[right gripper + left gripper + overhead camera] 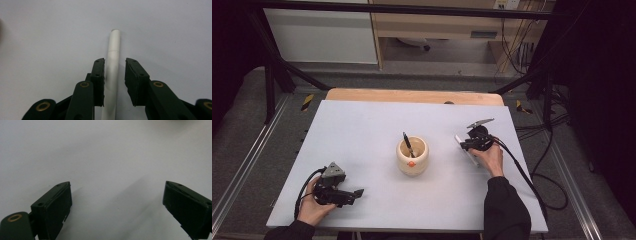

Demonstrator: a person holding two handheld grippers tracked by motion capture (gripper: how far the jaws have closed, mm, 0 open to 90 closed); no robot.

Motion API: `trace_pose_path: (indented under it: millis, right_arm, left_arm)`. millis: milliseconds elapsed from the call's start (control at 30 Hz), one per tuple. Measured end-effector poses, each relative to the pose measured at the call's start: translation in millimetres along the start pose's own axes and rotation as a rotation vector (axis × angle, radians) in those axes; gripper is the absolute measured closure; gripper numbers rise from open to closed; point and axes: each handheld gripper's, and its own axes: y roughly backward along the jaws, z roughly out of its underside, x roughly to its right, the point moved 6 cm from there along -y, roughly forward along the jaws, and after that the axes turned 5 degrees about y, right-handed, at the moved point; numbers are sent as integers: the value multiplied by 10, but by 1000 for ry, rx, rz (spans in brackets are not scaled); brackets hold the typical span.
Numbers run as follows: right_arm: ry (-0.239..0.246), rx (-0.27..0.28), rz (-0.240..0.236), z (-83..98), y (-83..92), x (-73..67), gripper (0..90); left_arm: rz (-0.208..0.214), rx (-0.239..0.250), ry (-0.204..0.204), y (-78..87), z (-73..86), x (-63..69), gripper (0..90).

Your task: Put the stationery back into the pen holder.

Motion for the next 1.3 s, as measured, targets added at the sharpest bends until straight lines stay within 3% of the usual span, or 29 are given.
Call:
trace_pose_path:
  millis: [567, 1133, 1300]
  right_arm:
    - [9, -52, -8, 43, -25, -9, 783]
    - [-18, -66, -36, 32, 59, -17, 792]
    - [-18, -36, -33, 0, 135, -21, 791]
  left_arm:
    - [1, -2, -1, 0, 0, 1, 88]
    - [1, 0, 1, 1, -2, -1, 89]
    - [1, 1, 0, 2, -3, -1, 89]
